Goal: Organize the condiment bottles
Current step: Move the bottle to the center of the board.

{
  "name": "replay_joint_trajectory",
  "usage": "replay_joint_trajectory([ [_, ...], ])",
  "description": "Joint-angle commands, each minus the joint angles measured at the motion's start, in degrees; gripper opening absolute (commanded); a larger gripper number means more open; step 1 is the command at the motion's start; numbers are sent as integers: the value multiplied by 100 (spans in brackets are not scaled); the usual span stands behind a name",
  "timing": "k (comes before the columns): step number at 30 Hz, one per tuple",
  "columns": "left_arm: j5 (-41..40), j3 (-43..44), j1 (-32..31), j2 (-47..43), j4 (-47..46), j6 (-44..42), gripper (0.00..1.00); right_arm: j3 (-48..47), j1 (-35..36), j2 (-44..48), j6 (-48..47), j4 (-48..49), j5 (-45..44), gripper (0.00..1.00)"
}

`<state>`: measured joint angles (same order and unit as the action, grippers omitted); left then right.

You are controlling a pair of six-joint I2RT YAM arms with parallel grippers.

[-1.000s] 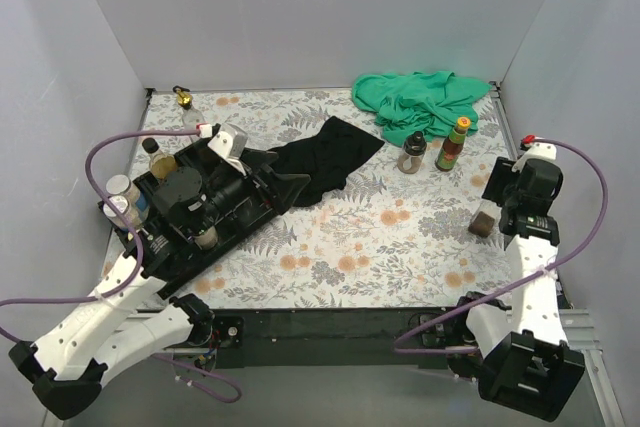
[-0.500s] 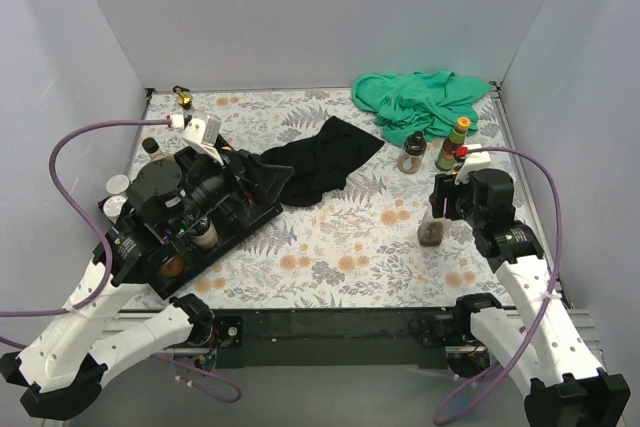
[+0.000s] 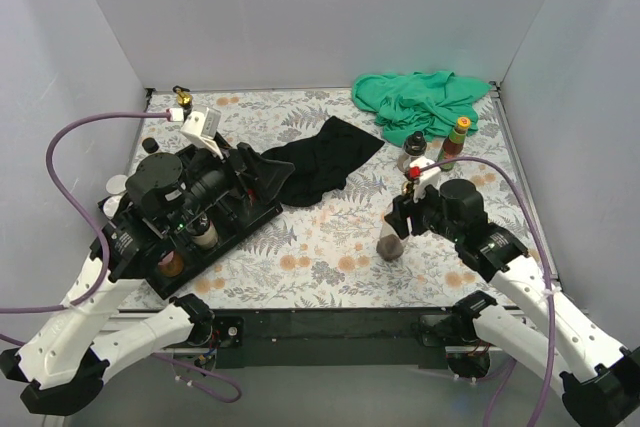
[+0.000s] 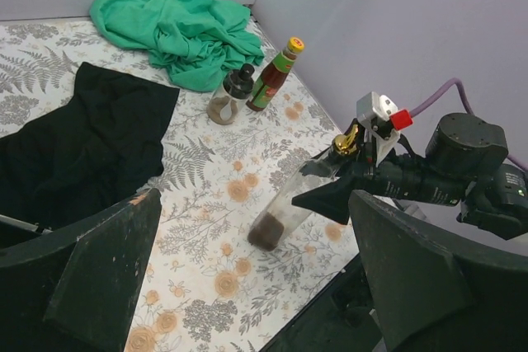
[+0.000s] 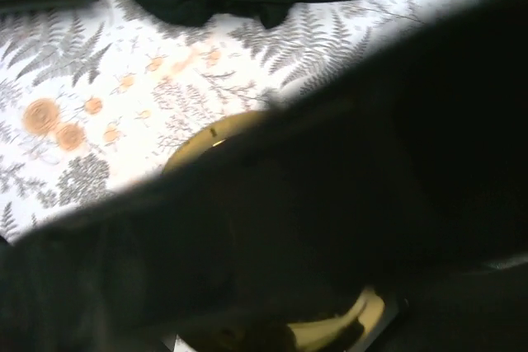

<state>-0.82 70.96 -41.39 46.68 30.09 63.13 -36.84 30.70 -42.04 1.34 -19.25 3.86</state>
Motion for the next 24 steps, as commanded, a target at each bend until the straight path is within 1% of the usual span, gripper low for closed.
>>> replay_joint_trajectory([
  [1,284,-38,-19,-27,15,234,98,80,647,3,-117,1053,19,5],
  [3,354,-134,-19,-36,-82,270,98,203,981,-32,-117,1447,-60,5],
  [8,276,-275,-19,-44,-29,243,98,212,1666,-366,-442,1670,-351,7],
  [11,258,-319,-19,-36,-55,243,98,378,2017,-323,-591,1994,-702,9],
  [14,345,-328,-19,-1,-108,261,98,624,2142,-173,-837,2459,-737,11],
  [19,477,-425,-19,35,-257,173,98,792,2160,-85,-908,2672,-562,16],
  [22,478,-478,-19,35,-302,147,98,915,2168,-24,-890,2663,-447,25],
  [23,477,-478,-19,35,-302,147,98,942,2168,3,-882,2645,-439,34],
  [24,460,-469,-19,43,-302,129,98,968,2177,64,-873,2593,-473,39],
])
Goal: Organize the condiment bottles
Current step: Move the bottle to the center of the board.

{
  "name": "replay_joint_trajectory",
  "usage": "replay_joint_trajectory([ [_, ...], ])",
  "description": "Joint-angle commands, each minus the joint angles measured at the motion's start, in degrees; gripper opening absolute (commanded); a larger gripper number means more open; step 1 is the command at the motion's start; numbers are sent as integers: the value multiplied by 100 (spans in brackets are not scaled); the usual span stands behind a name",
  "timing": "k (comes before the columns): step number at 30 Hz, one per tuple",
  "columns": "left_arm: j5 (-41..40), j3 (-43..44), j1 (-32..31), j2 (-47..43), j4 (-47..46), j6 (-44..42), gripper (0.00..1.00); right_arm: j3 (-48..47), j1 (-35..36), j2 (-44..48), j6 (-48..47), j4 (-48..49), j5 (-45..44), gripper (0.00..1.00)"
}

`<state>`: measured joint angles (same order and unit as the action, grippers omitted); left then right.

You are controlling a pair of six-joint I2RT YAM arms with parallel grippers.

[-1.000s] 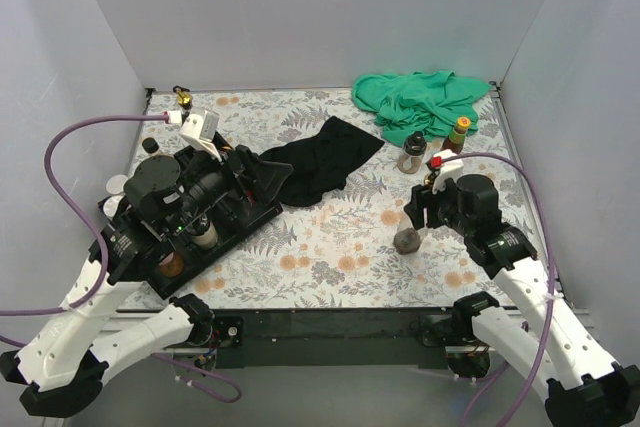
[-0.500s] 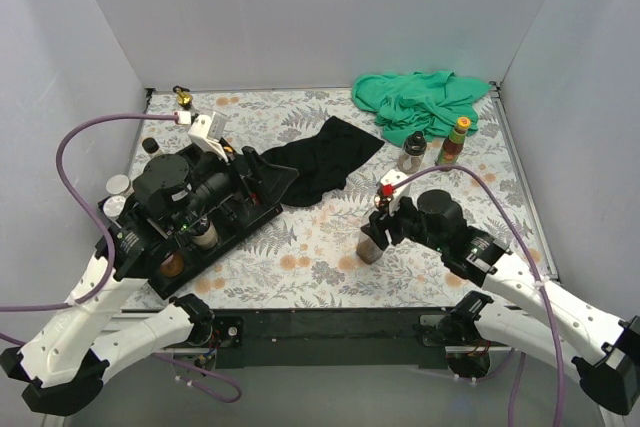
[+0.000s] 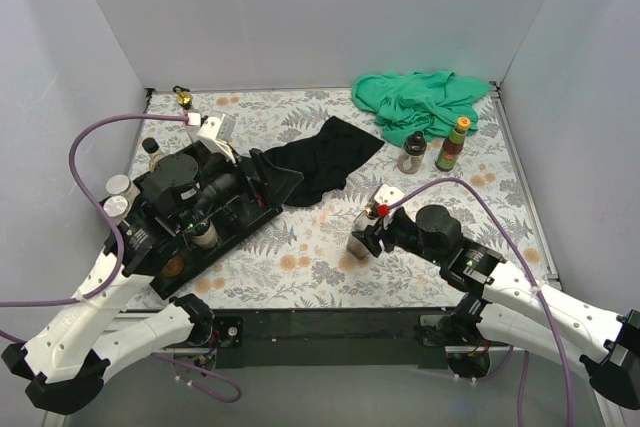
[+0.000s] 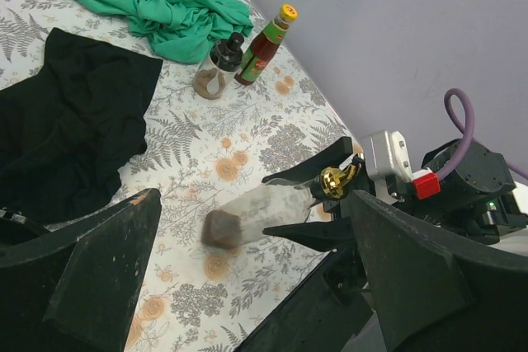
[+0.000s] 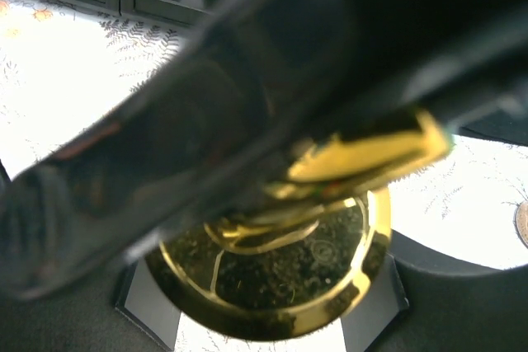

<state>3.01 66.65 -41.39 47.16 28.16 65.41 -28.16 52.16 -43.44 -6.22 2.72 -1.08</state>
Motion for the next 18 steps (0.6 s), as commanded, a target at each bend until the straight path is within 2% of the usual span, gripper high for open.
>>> replay_joint_trajectory([
  [1,77,-30,-19,-5,-101,-116,98,118,22,239,-99,378,12,43],
  [2,77,-21,-19,-5,-100,-142,98,127,22,283,-99,343,3,51],
  [5,69,32,-19,-31,-92,-169,98,180,22,424,-116,273,-41,62],
  [10,-80,172,-19,-101,-48,-46,98,171,22,530,76,124,-199,75],
  [11,-98,181,-19,-110,-48,7,98,84,22,521,120,71,-226,83],
  [14,-125,208,-19,-75,-39,25,98,-109,22,521,252,-156,-322,97],
  [18,-221,234,-19,65,14,51,98,-426,22,538,367,-526,-384,99],
])
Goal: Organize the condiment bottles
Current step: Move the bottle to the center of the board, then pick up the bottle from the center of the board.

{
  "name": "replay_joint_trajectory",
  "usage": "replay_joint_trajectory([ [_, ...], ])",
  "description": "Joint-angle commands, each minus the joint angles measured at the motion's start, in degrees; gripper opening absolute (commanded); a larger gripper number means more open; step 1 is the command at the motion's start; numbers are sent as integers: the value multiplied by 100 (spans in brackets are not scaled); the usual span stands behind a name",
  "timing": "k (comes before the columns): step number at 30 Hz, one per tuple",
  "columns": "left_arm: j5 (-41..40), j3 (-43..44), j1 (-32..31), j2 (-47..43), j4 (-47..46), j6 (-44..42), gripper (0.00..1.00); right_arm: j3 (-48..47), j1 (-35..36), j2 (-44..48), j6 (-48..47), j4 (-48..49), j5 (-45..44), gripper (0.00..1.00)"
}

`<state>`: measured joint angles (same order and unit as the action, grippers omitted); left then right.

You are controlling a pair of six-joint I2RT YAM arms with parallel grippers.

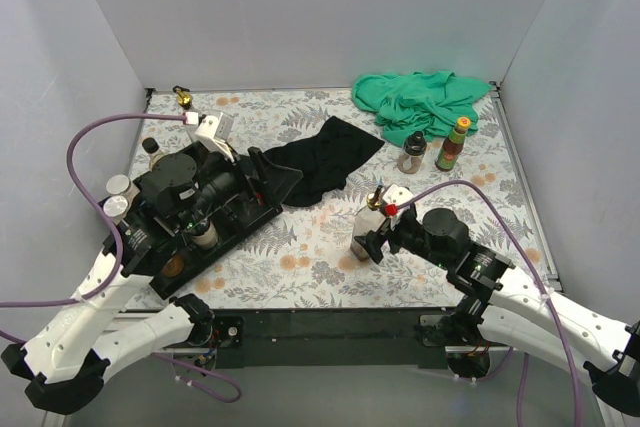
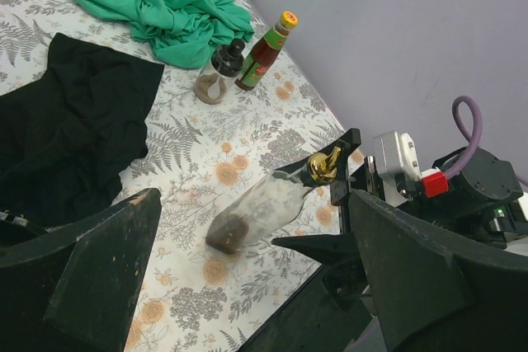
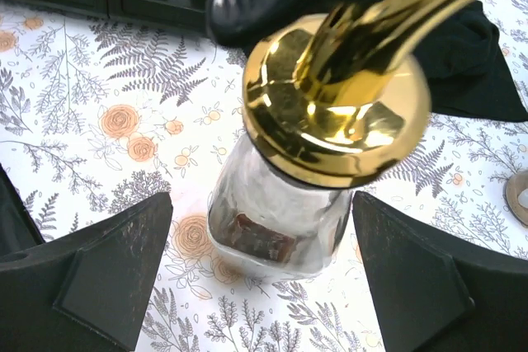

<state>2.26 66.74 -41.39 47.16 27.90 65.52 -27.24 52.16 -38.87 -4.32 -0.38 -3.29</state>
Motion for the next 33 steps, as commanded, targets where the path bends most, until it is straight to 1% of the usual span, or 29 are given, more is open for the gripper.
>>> replay_joint_trajectory([
  [1,-156,199,-19,118,49,58,98,-580,22,90,185,-260,-189,99],
  [2,-330,173,-19,127,-3,66,98,-650,22,99,203,-304,-216,99],
  [6,-533,-11,-19,250,-39,180,98,-1150,22,82,291,-734,-602,99],
  [9,-656,-143,-19,338,-153,198,98,-1379,22,143,300,-884,-620,99],
  [13,-684,-240,-19,487,-214,295,98,-2028,22,213,388,-1244,-462,99],
  [16,-578,-485,-19,531,-495,260,98,-2337,22,275,606,-1385,-506,99],
  [17,-534,-591,-19,540,-714,277,98,-2573,22,275,677,-1533,-558,99],
  [19,-394,-828,-45,558,-1013,304,98,-2829,22,266,940,-1701,-874,99],
  [20,-385,-1099,-80,575,-1337,313,98,-3083,22,257,1089,-1867,-1040,99],
  [21,-402,-1215,-202,645,-1505,295,98,-3207,22,231,1178,-1965,-1355,99],
  [23,-611,-1461,-395,768,-1952,208,98,-3462,22,196,1319,-2079,-1551,99],
  [24,-770,-1523,-675,838,-2094,103,98,-3707,22,152,1354,-2176,-1726,99],
  [25,-1241,-1654,-1000,978,-2618,-55,98,-4005,31,56,1485,-2255,-1910,99],
  [26,-1394,-1864,-1325,997,-2762,-91,98,-4243,22,38,1539,-2282,-2025,99],
  [28,-1544,-2102,-1617,988,-3515,-267,98,-4377,22,29,1557,-2300,-2070,99],
  [29,-1649,-2260,-1879,997,-3676,-346,98,-4386,22,46,1557,-2300,-2062,99],
  [31,-1685,-2323,-2083,1189,-3853,-583,98,-4334,22,90,1565,-2352,-2079,99],
  [33,-1843,-2297,-2303,1339,-3827,-680,98,-4167,22,160,1662,-2405,-2123,99],
])
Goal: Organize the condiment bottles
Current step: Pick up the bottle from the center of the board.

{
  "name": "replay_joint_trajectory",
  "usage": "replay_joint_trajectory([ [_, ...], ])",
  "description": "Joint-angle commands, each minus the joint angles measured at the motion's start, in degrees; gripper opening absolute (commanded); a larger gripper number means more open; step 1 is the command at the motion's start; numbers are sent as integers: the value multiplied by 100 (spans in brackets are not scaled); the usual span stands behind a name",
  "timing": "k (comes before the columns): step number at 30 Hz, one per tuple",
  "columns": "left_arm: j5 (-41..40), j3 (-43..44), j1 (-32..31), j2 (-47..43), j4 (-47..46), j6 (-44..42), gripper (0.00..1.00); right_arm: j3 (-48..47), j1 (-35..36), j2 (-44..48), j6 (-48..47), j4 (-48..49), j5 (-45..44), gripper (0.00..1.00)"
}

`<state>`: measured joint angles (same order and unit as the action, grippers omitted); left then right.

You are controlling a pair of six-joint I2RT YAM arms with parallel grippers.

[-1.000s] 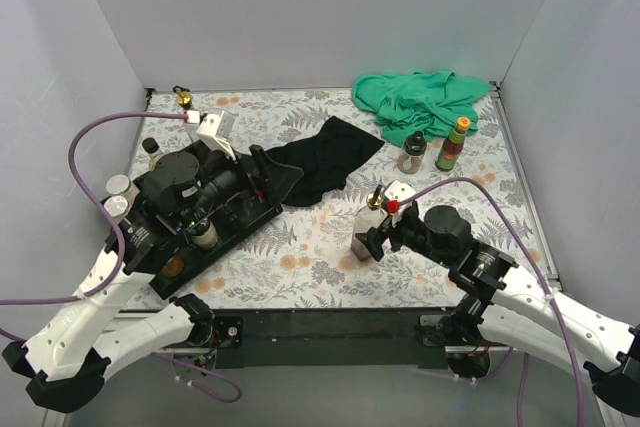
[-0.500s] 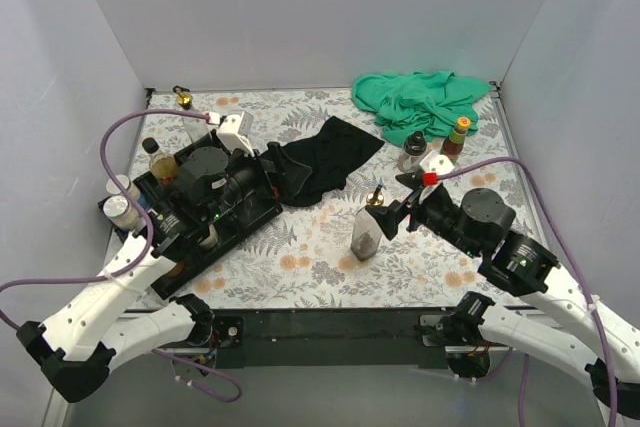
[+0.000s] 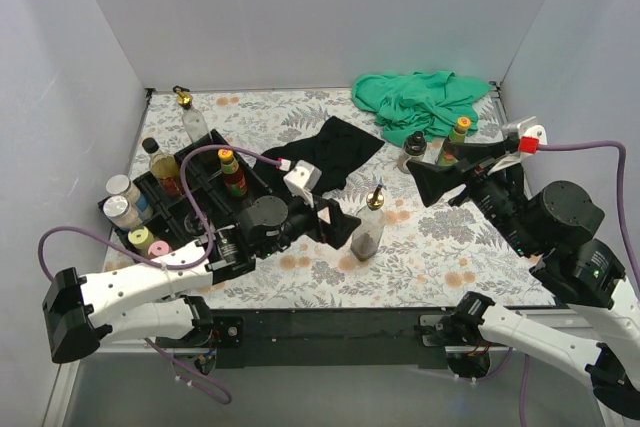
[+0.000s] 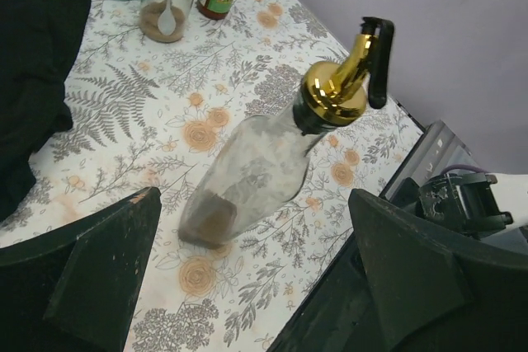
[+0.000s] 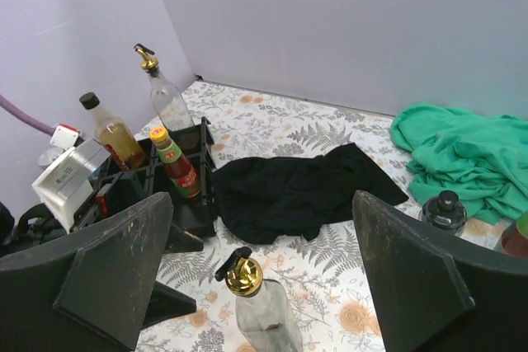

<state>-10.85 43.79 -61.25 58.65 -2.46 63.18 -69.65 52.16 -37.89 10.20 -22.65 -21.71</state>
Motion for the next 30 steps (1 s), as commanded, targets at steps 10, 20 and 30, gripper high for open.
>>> replay_joint_trajectory([
  [10,-655,-55,-677,910,-1380,-939,98,83,31,150,334,-169,-395,99],
  [20,-840,-72,-748,1614,-1801,-1167,98,171,22,247,219,-108,-597,99],
  [30,-690,121,-748,2115,-2074,-1378,85,531,22,396,308,-2,-746,98],
])
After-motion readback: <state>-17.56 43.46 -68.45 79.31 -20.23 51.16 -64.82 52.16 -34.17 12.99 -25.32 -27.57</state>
